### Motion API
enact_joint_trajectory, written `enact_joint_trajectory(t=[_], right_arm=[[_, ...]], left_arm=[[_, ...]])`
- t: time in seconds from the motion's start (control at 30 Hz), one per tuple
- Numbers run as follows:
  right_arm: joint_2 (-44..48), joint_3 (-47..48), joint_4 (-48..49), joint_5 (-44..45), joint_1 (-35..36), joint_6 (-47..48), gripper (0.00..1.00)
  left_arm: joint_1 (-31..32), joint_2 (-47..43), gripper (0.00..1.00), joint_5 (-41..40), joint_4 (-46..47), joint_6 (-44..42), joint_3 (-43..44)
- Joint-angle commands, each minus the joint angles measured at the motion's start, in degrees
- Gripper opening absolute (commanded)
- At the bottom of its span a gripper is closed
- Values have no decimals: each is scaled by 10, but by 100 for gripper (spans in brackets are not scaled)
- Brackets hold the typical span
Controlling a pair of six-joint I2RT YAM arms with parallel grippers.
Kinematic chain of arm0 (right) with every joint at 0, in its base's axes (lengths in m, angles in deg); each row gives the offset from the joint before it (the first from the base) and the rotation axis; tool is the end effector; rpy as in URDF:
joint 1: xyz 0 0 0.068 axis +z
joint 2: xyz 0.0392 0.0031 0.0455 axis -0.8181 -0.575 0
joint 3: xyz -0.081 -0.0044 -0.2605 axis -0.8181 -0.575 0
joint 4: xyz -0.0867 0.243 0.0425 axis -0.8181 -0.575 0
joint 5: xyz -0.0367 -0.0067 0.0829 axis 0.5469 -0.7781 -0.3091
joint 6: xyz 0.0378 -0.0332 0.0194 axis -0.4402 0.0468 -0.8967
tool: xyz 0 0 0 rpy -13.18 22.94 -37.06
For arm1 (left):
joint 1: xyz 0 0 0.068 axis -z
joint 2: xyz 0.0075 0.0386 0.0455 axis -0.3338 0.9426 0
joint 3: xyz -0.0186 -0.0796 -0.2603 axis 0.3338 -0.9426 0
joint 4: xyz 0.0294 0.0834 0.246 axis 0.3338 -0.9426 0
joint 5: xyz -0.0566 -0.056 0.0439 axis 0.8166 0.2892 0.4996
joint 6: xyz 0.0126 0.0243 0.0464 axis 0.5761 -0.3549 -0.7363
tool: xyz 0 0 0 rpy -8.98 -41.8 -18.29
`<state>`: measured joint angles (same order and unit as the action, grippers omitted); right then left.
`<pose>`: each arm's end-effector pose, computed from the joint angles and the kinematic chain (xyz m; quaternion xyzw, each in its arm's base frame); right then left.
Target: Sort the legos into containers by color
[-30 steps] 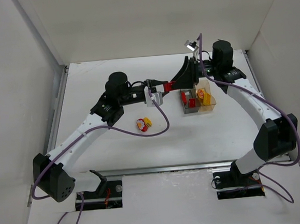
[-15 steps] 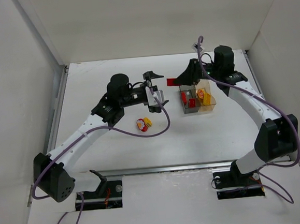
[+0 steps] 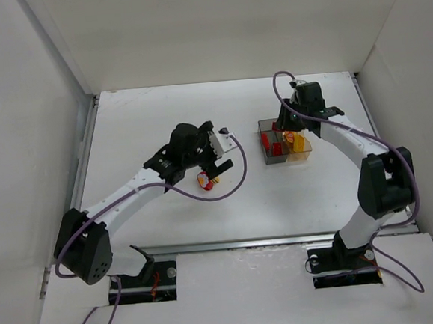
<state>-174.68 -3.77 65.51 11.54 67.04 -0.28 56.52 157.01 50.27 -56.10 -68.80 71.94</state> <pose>0.3616 0.0828 0.2695 0.0153 0.9079 0.1674 0.3840 0.2400 -0.1952 0.2972 0.5590 0.5992 -0.1360 0.5567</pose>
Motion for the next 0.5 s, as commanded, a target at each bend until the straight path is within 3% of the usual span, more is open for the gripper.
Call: enact_joint_trajectory(t=[0.0,0.2,0.27,0.3,0.33,0.37,0.47], right_arm=[[-26,19,-1,68,11,18,16],[-85,39,-19,49,17,23,40],[-85,39,-19,48,25,23,46],[-85,39,-19,48,31,23,58],[-85,39,-19,48,32,23,58],[-79,39,-19,48,38,28,66],[-59,46,-31,64,58,39,75]], left_arm=[[2,15,100,-21,-40,23,-4],[2,27,100,-16,-114,-70,-27],[2,32,100,-16,-121,-91,-32],[-4,32,100,-16,-121,-91,-40],[-4,32,100,-16,-127,-91,-40],[-4,32,100,-16,-127,-91,-40],[-18,32,100,12,-152,-109,-46]])
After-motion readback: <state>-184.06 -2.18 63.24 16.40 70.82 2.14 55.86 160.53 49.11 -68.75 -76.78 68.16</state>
